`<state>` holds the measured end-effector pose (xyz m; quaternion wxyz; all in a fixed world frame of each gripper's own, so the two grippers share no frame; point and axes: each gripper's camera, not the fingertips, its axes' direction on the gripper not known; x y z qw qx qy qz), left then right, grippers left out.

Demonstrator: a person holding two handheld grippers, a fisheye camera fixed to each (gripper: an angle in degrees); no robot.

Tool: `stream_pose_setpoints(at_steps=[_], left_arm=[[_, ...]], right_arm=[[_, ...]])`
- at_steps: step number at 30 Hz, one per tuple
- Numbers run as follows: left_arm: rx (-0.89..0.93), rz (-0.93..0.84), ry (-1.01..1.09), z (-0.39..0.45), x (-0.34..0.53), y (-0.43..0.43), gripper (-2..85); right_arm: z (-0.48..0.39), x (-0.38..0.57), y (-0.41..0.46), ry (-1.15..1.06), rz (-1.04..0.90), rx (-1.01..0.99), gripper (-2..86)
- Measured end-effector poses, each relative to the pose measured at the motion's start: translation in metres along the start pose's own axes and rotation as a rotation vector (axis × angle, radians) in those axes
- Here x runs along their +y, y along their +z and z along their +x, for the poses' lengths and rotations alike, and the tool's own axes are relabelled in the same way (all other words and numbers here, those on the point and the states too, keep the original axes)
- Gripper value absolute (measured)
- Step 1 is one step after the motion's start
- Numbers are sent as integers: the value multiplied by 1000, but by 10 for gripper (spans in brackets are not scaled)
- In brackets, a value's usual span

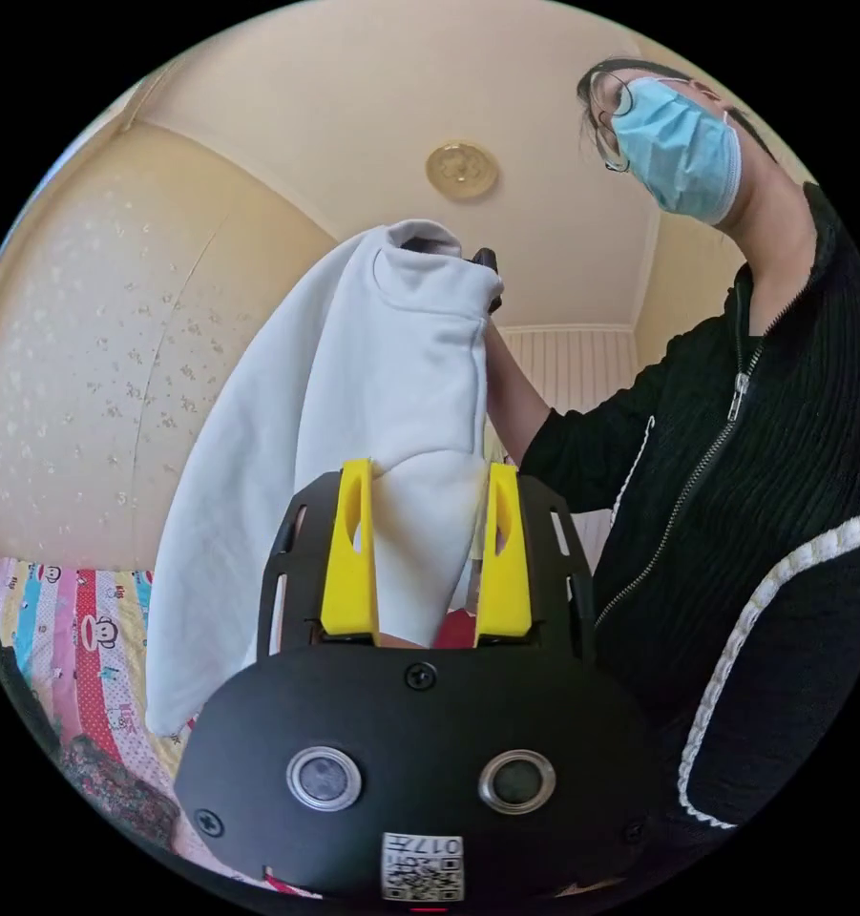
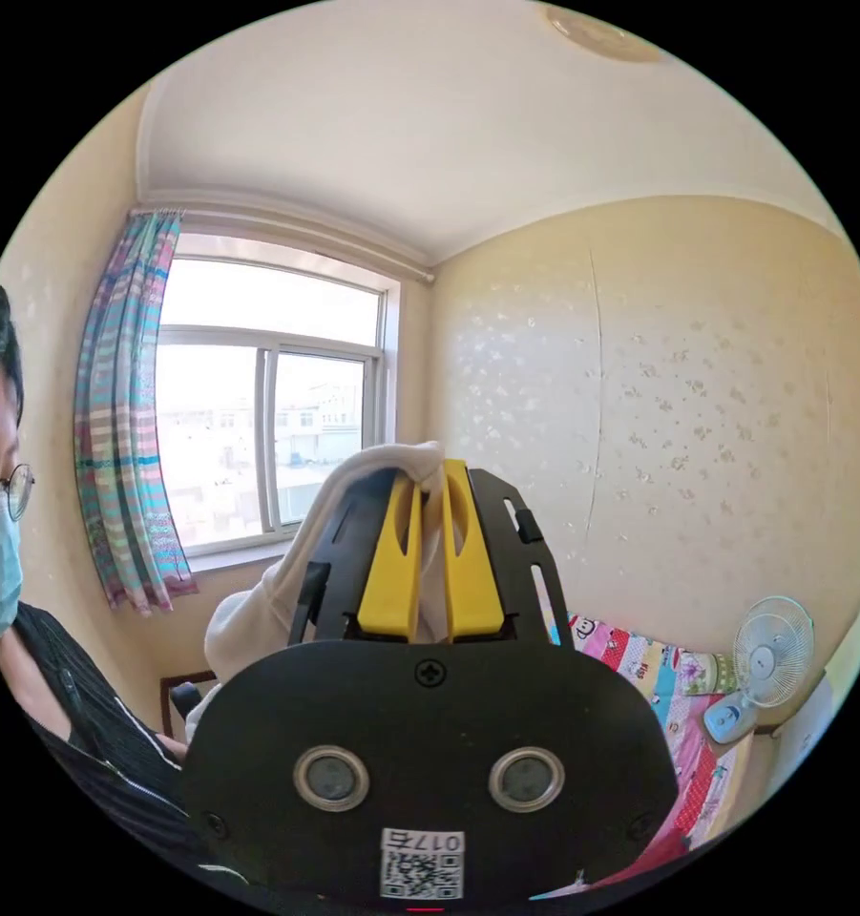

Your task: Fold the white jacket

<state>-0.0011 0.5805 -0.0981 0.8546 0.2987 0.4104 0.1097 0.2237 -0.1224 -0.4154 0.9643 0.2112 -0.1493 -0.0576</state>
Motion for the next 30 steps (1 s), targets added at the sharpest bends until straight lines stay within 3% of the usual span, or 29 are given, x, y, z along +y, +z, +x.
stream_pose_setpoints(at_steps=[7, 11, 18, 24, 30], left_arm=[[-181, -6, -62, 33, 5, 14, 153], [-226, 74, -112, 41, -9, 15, 20], [-383, 114, -194, 32, -77, -4, 1], [-403, 279, -42, 73, -159, -8, 0], [-465, 178, 145, 139, -229, 44, 0]], right_arm=[[-45, -7, 1, -29, 26, 59, 43], [-48, -3, -18, -49, 25, 135, 45], [-28, 27, -53, -111, -63, 133, 47], [-40, 74, -92, -183, -118, 151, 48], [-53, 126, -122, -198, -190, 175, 48]])
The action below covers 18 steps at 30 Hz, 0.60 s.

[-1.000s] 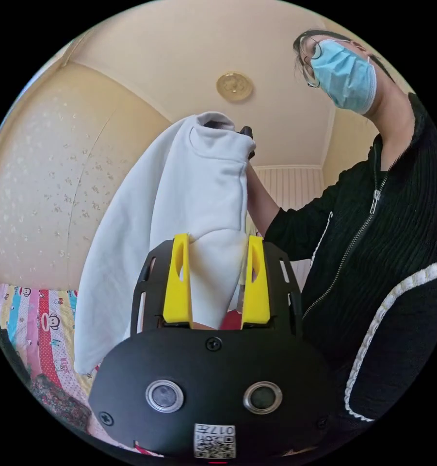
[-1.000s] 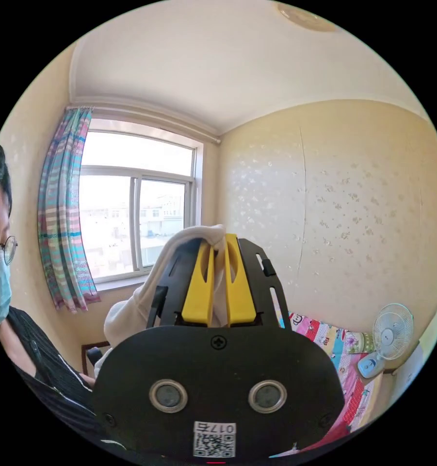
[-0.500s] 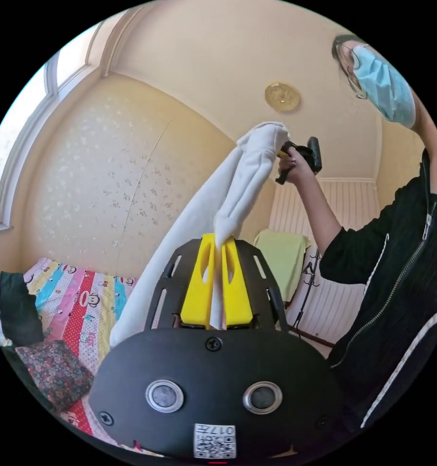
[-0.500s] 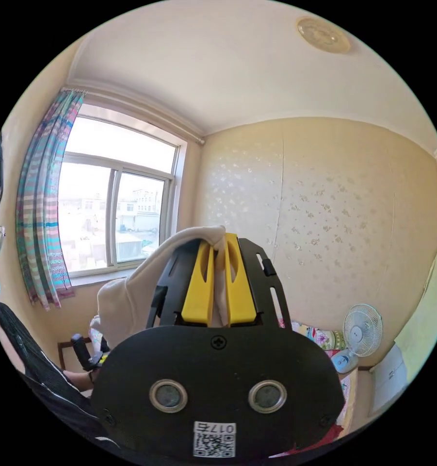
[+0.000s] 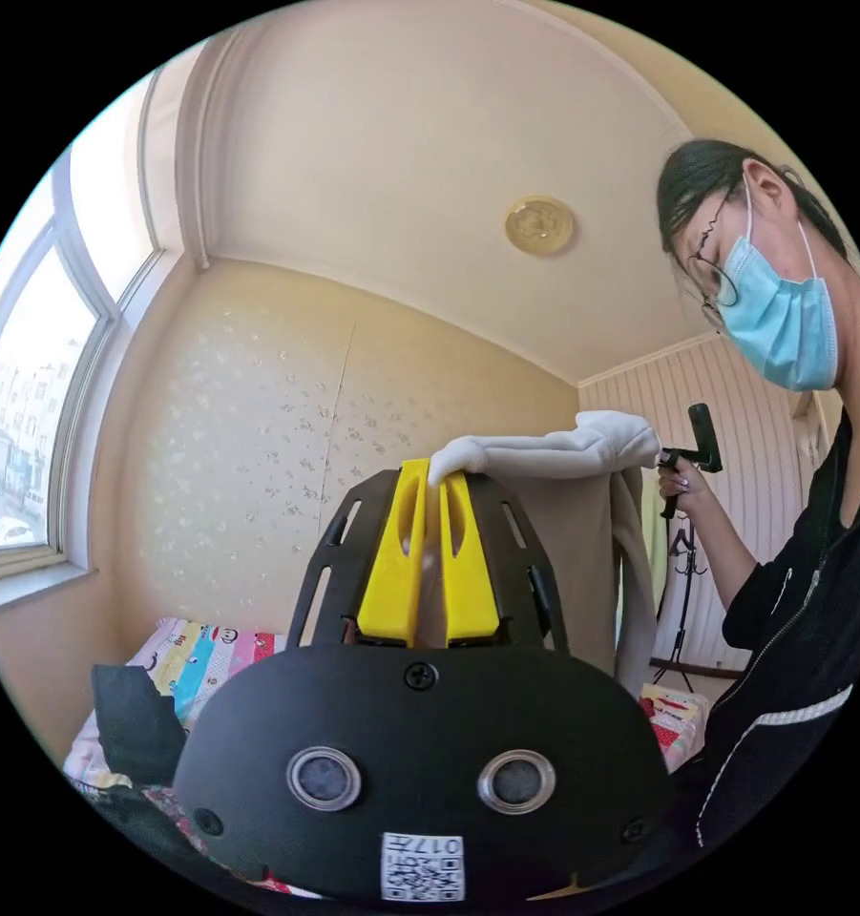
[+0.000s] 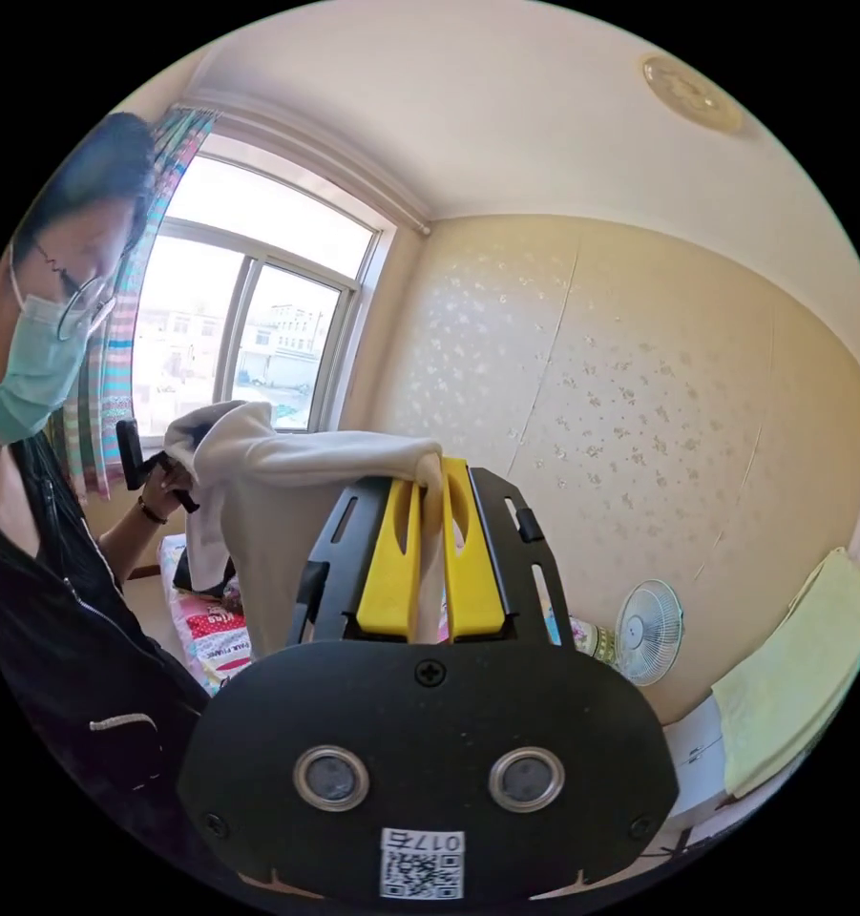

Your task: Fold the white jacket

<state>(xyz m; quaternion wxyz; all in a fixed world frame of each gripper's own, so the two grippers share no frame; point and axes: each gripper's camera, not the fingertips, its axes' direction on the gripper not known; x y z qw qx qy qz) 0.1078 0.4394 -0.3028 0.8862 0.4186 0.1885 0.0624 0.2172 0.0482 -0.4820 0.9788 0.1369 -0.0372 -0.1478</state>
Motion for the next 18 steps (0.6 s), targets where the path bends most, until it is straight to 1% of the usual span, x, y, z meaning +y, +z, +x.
stream_pose_setpoints(at_steps=[4, 7, 10, 12, 13, 14, 15, 16, 17, 18], left_arm=[[69, -37, 32, 39, -22, 17, 0], [83, -124, 103, 75, -32, 38, 0], [115, -265, 133, 96, -33, 82, 0], [152, -376, 76, 94, -21, 136, 1], [157, -402, 50, 92, -14, 152, 1], [165, -448, -1, 85, 4, 188, 1], [172, -495, -55, 75, 29, 228, 2], [176, -520, -85, 69, 43, 250, 2], [184, -567, -138, 56, 77, 294, 3], [186, -616, -184, 41, 117, 343, 6]], right_arm=[[-19, 53, -10, 40, -57, -41, 48], [-29, 94, -7, 112, -106, -101, 48], [-28, 127, 17, 166, -212, -145, 48], [-19, 144, 49, 178, -283, -177, 48], [-9, 158, 79, 193, -327, -205, 48], [4, 177, 117, 224, -374, -237, 49], [11, 188, 139, 241, -398, -251, 49], [25, 215, 188, 273, -448, -276, 49], [41, 249, 242, 315, -500, -297, 49], [49, 267, 271, 342, -526, -309, 50]])
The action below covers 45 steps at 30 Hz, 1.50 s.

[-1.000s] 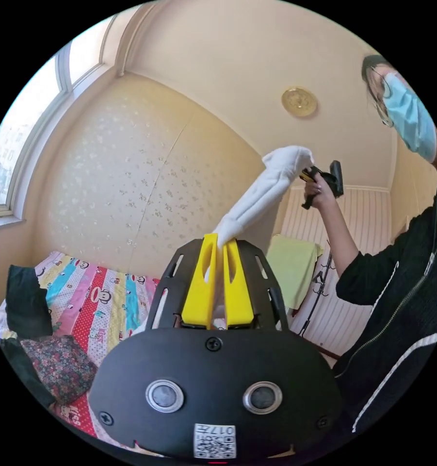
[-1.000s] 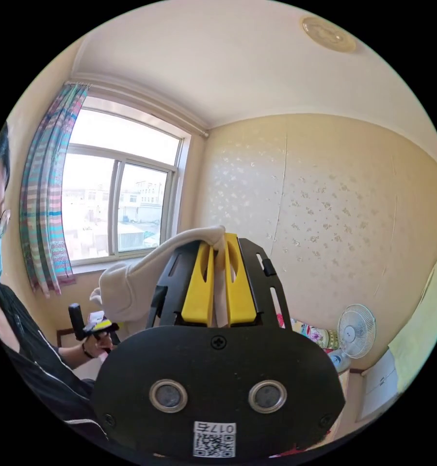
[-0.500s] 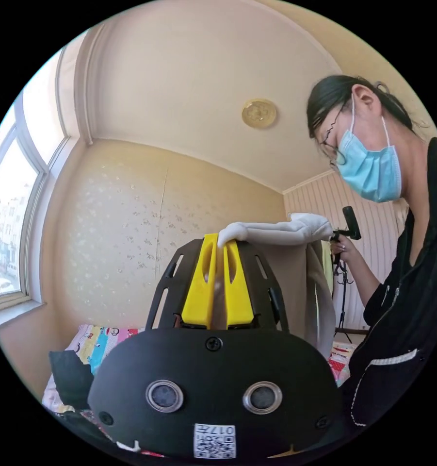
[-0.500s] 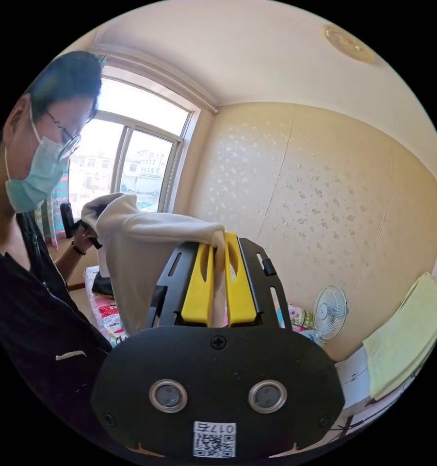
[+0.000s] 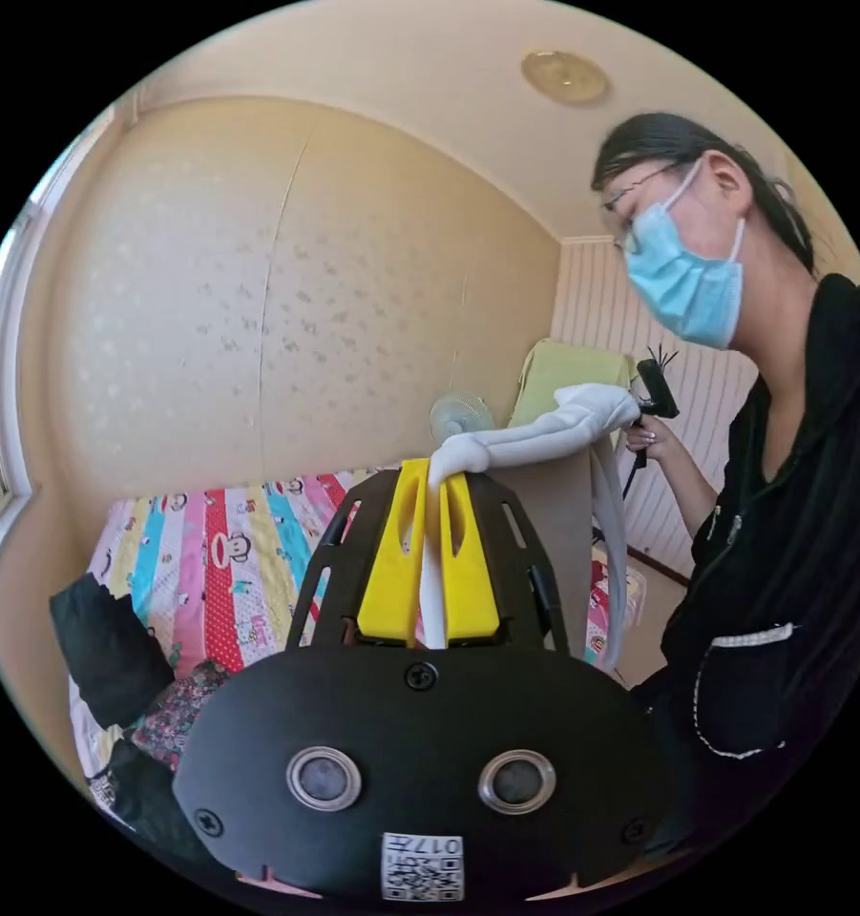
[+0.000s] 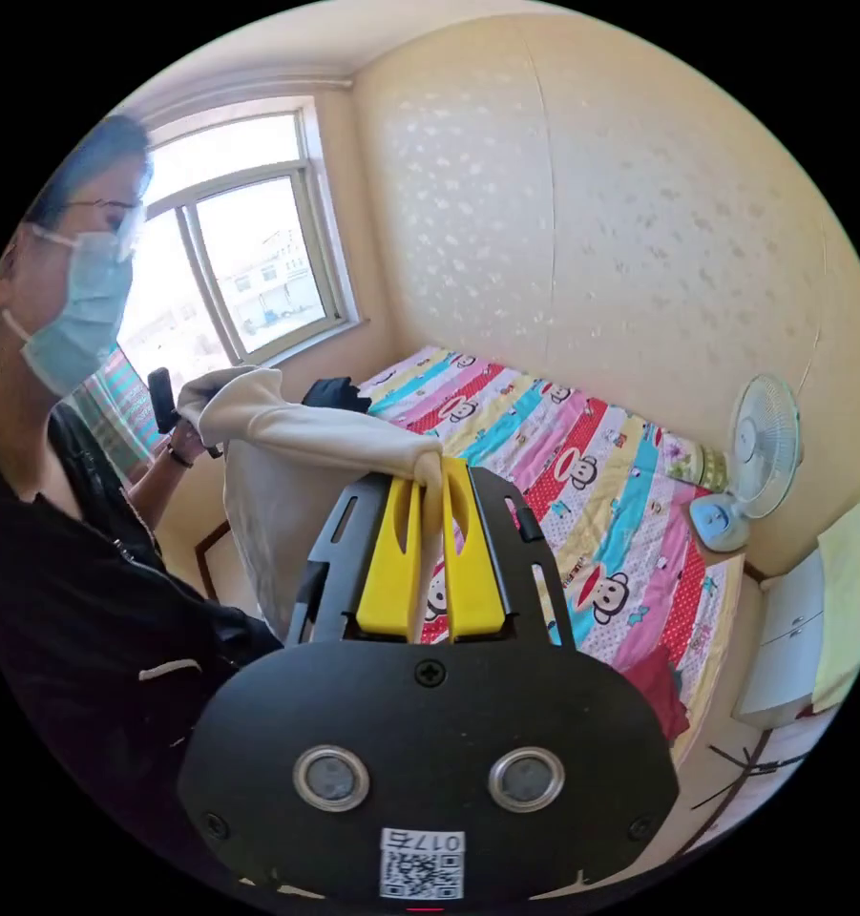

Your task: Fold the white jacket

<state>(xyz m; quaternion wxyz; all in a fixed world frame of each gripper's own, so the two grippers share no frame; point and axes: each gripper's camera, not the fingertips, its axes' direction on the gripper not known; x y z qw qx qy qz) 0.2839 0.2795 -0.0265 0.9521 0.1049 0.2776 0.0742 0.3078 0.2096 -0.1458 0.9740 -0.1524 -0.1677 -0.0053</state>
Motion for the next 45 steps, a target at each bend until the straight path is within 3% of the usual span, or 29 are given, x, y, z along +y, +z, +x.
stream_pose_setpoints(at_steps=[5, 8, 11, 14, 16, 19, 22, 25, 28, 32, 36, 39, 43, 45], left_arm=[[36, -178, -260, -145, 44, 268, 32], [-6, -348, -511, -216, 96, 402, 76], [-19, -243, -578, -207, 136, 436, 95], [-19, -195, -524, -147, 161, 421, 109], [18, -275, -477, -101, 173, 412, 109], [73, -419, -471, -23, 195, 403, 112], [90, -521, -516, 42, 211, 401, 119], [79, -580, -578, 87, 220, 415, 120], [63, -638, -608, 114, 221, 440, 119], [22, -661, -583, 138, 203, 456, 113], [34, -707, -586, 156, 193, 470, 113], [45, -726, -568, 172, 181, 483, 113], [60, -741, -562, 190, 171, 501, 120], [83, -778, -579, 202, 172, 520, 133]], right_arm=[[197, 31, 300, 275, -57, -115, 58], [276, 103, 415, 559, -64, -69, 76], [268, 171, 450, 587, 32, -123, 89], [207, 232, 463, 469, -65, -186, 103], [165, 270, 466, 452, -189, -191, 114], [103, 332, 460, 449, -372, 3, 131], [66, 394, 458, 546, -463, 105, 136], [53, 450, 478, 764, -528, -15, 113], [46, 458, 477, 778, -515, -73, 58], [48, 427, 432, 565, -525, 65, 44], [70, 439, 416, 570, -526, 109, 31], [83, 487, 430, 650, -697, 201, 27], [54, 510, 411, 726, -605, 414, 42], [19, 503, 408, 677, -484, 333, 65]])
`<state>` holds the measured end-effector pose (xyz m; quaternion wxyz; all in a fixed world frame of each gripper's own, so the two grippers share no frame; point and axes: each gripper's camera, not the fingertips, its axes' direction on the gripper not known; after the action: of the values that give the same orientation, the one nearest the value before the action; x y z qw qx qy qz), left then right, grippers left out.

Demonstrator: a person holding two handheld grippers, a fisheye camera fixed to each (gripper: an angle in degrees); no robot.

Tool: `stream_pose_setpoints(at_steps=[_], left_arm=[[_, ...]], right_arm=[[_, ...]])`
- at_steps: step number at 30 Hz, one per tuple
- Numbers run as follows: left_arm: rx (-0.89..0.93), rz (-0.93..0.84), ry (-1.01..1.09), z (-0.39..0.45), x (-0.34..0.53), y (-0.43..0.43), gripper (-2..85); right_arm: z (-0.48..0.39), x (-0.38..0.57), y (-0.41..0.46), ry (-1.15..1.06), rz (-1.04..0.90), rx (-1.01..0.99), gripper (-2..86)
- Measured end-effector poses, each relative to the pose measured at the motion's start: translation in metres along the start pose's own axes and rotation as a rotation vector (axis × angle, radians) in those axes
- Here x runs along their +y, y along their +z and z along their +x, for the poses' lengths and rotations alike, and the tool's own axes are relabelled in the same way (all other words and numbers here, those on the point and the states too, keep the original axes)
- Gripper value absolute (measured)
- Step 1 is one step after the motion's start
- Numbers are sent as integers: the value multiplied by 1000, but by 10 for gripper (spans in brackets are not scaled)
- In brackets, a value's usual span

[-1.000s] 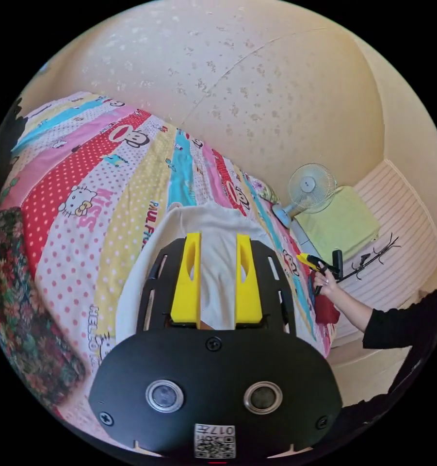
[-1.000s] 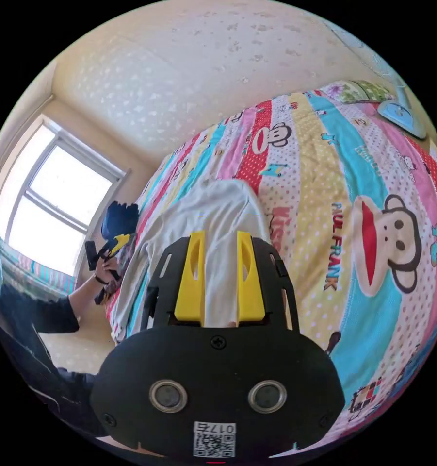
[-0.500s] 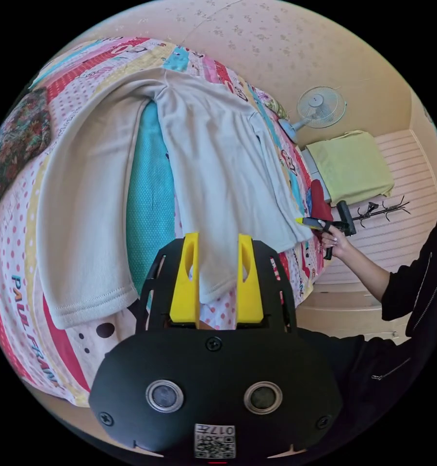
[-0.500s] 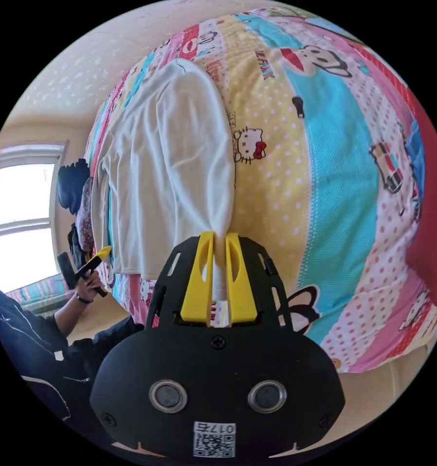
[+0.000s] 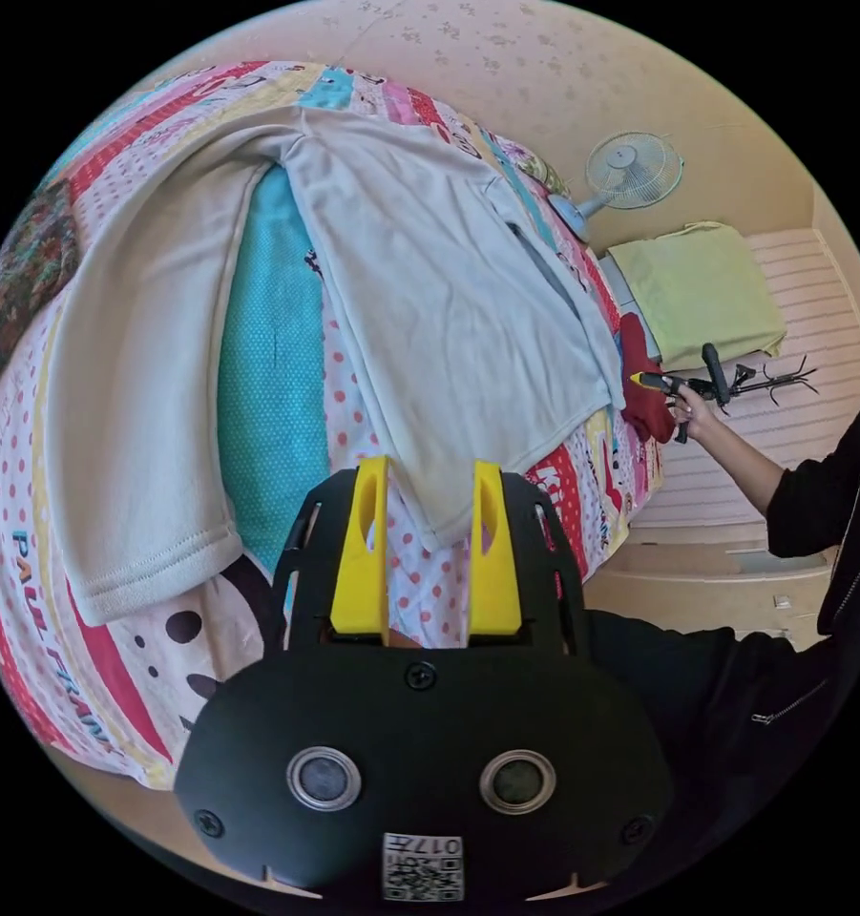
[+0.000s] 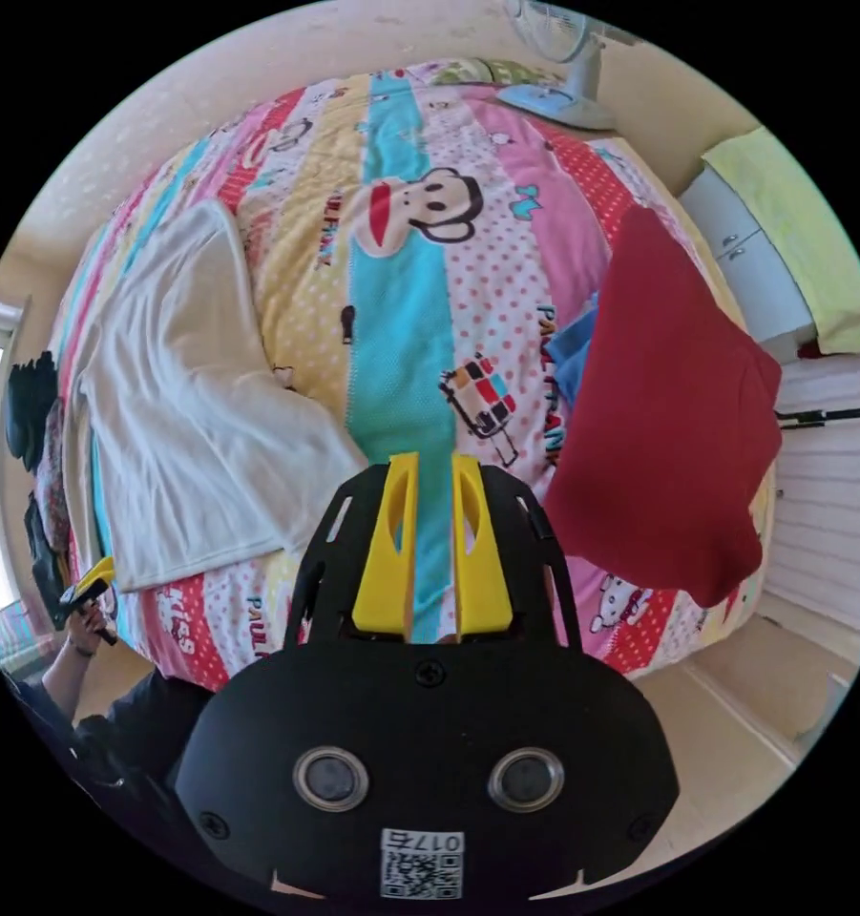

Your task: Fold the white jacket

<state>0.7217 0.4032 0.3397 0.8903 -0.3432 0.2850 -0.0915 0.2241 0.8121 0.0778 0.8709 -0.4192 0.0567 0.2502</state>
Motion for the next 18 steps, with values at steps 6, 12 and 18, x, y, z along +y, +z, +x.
stream_pose_setpoints(at_steps=[6, 12, 18], left_arm=[[-68, -32, -47, 30, -22, 28, 111], [153, -58, -70, 17, -39, 11, 37], [-30, -88, -1, 17, -30, -35, 37]], right_arm=[[-63, 36, 49, -132, -67, 125, 106], [-4, 64, 55, 70, -22, -297, 34], [6, 63, -28, -36, 137, 116, 26]])
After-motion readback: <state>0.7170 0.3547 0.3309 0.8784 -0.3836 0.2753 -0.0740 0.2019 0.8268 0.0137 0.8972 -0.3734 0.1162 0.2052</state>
